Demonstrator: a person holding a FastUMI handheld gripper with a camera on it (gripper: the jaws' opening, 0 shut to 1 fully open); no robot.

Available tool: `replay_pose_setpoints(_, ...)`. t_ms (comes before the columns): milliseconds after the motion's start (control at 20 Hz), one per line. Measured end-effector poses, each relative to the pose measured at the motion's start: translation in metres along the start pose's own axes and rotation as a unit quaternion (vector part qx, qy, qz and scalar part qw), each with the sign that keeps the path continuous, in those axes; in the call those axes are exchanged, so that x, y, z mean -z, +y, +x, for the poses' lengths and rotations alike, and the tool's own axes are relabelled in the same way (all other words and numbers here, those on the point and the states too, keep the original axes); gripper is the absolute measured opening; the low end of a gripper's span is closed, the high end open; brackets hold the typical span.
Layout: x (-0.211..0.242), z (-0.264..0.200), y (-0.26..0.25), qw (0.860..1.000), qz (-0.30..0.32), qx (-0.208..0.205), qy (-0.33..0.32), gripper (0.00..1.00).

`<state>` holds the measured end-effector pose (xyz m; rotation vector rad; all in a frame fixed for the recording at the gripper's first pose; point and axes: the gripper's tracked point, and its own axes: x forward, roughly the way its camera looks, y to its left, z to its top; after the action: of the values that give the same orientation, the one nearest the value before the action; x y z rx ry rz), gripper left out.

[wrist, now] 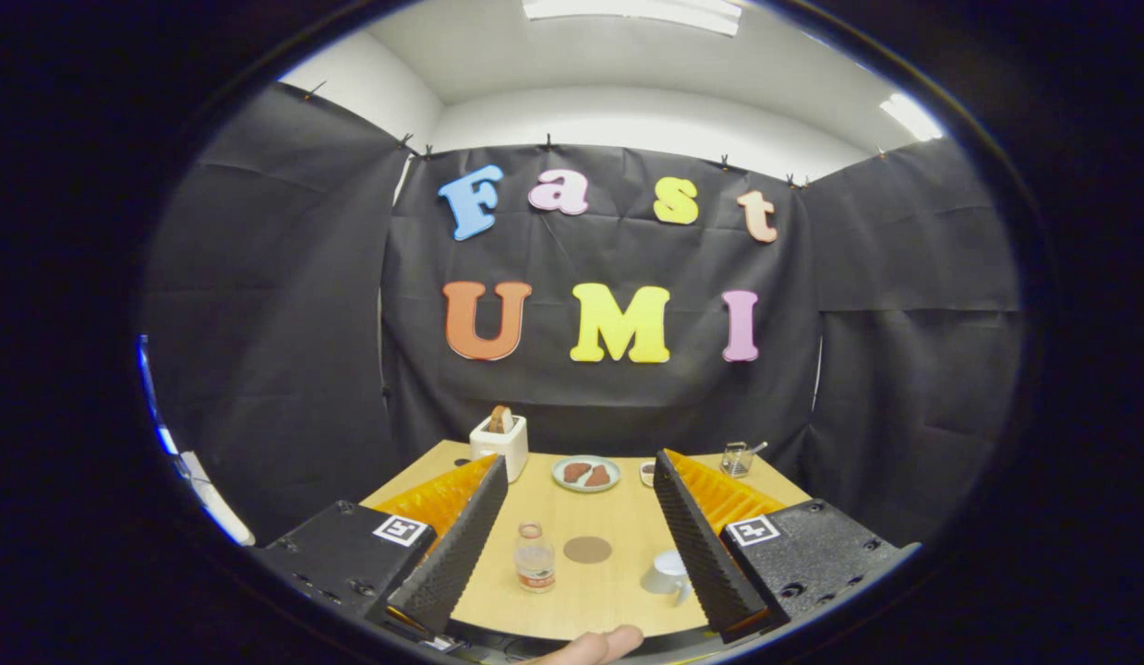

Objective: Take the bottle from table, then pour the juice into the cup, finally place the bottle on the coaster

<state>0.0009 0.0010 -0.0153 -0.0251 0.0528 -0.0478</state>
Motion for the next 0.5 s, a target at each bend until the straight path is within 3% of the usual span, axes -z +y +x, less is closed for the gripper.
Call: replay_pose_setpoints(500, 0.032, 0.017, 0.015, 1.000, 0.009, -0.007, 0.007, 1.00)
